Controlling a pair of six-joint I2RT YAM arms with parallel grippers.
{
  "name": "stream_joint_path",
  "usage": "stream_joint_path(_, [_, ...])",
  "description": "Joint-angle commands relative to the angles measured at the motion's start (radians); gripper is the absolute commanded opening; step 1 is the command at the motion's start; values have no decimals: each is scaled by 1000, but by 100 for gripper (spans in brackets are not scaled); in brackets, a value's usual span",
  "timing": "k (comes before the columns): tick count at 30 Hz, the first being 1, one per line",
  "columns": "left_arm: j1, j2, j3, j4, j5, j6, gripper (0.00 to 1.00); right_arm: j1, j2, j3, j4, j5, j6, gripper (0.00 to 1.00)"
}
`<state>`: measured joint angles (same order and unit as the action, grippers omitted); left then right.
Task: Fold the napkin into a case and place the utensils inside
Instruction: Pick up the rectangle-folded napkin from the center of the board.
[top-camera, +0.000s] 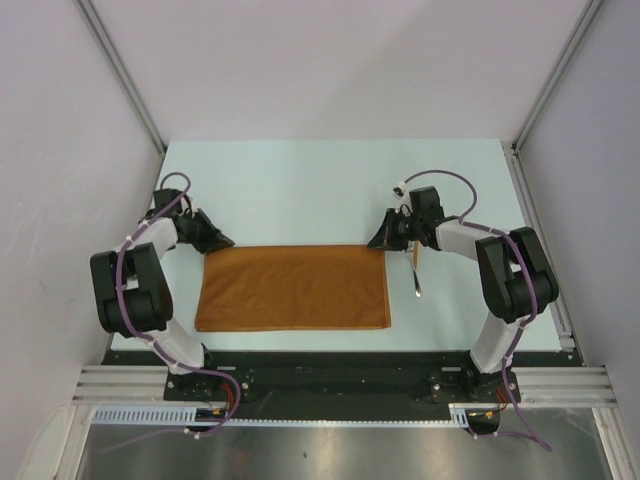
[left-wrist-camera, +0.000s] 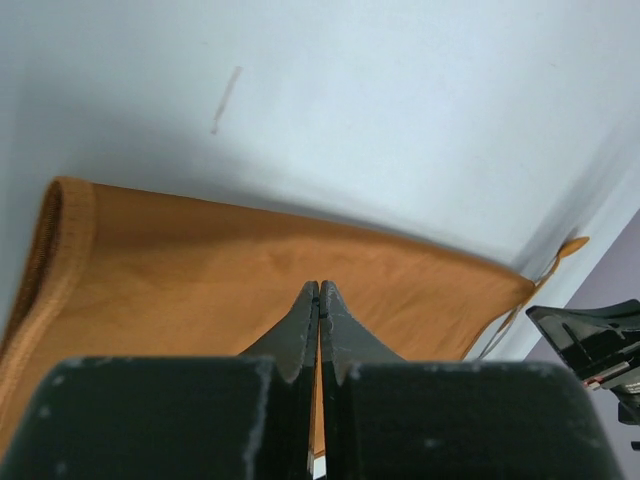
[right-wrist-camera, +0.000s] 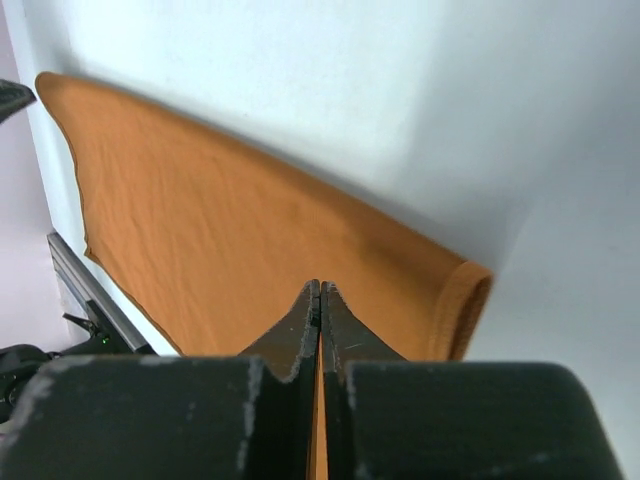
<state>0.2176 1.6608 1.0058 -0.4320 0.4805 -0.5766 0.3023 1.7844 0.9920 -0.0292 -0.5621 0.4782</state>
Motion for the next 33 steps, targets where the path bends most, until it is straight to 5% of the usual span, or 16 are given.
stream_joint_path(1, [22,20,13,21,-9,-12,0,-43,67,-6,101,-55,-7,0])
stream_joint_path(11, [52,54,34,13,-59,3,0,-68,185,23,158,-61,-1,0])
stream_joint_path(33, [129,280,214,-108,-270,53,0,-71,161,36,108,-27,-33,0])
